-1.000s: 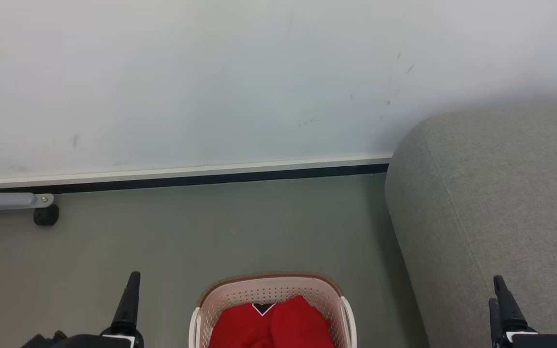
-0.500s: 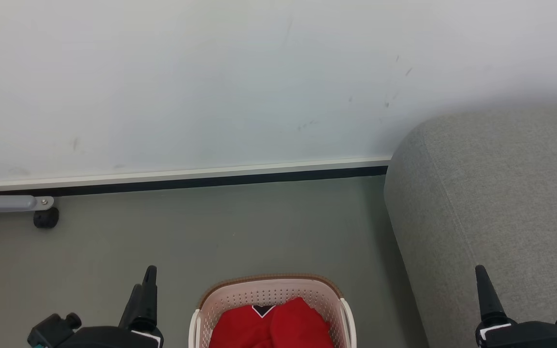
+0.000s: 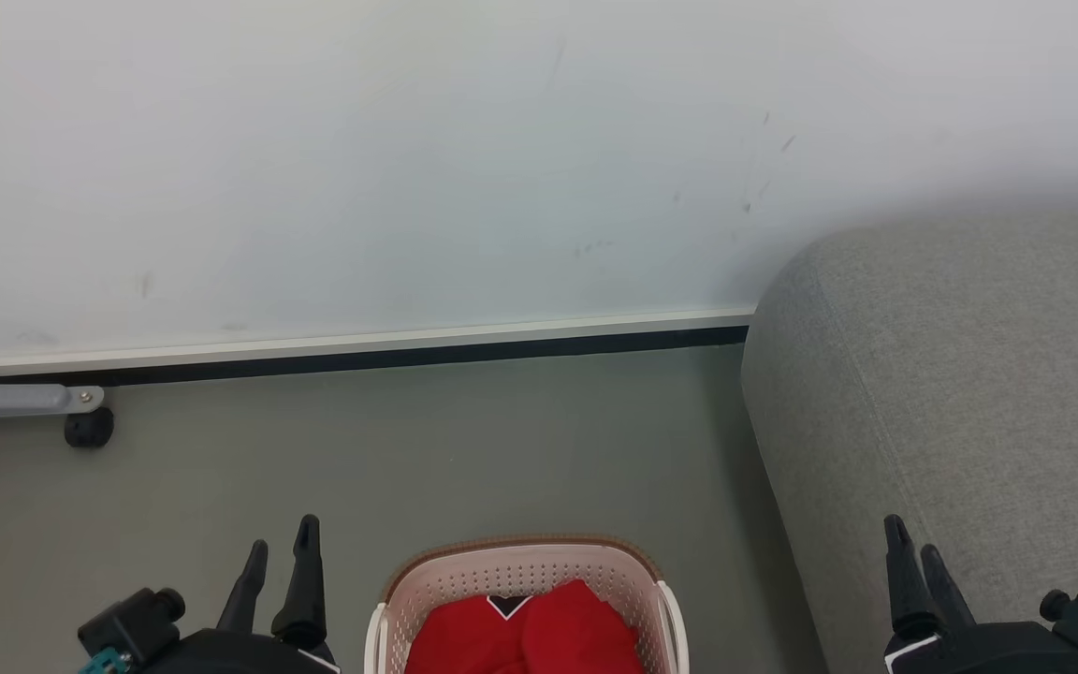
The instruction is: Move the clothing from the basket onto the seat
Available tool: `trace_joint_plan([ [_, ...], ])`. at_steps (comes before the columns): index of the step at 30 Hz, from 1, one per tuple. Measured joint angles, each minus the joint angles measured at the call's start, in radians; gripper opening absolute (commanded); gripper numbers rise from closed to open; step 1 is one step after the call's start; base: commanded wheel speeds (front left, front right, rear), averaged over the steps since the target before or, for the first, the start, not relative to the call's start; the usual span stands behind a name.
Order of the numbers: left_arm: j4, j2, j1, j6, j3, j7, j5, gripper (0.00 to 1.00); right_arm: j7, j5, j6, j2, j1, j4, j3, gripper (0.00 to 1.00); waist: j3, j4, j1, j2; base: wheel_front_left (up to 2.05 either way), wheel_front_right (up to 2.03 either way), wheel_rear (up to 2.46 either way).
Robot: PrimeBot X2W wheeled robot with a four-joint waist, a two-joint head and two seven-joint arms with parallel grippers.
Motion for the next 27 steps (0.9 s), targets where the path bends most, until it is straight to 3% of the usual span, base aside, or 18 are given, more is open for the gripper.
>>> trace_joint_plan([
  [27,-0.022,-0.001,0.061,0.063,-0.027,-0.092,0.463,1.0,-0.094,-0.369,-0.066,-0.041,0.035,-0.006,0.111,1.0,-0.021,-0.005,0.0,0.0,0.0,0.0,0.0],
])
